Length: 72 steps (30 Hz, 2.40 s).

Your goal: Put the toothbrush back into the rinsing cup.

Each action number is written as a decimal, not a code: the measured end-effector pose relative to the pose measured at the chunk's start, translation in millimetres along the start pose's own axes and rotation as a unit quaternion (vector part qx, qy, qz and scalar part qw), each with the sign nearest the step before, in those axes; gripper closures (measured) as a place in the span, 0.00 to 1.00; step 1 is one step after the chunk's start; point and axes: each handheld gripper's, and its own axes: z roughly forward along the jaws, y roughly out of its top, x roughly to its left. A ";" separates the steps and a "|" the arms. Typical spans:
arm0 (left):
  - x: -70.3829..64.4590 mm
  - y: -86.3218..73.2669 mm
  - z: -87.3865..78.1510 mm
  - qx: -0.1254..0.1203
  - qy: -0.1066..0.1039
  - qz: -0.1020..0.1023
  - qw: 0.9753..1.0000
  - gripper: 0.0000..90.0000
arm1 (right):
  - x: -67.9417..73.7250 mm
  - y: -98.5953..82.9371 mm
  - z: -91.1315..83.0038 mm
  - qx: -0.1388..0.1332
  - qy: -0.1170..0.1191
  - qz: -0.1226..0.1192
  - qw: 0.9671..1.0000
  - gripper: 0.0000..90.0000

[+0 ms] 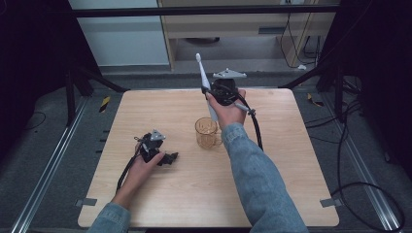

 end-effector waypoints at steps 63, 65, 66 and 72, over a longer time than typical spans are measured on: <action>0.1 0.0 -0.2 0.002 0.000 0.001 1.000 0.00 | 18.2 -48.5 23.5 0.060 0.029 -0.018 0.998 0.74; 0.1 0.0 -0.2 0.002 0.000 0.001 1.000 0.00 | 17.9 -50.0 22.4 0.063 0.029 -0.017 0.997 0.74; 0.1 0.0 -0.2 0.002 0.000 0.001 1.000 0.00 | 17.9 -50.9 21.8 0.064 0.029 -0.016 0.997 0.74; 0.1 0.0 -0.2 0.002 0.000 0.001 1.000 0.00 | 16.5 -54.2 19.0 0.069 0.030 -0.022 0.997 0.74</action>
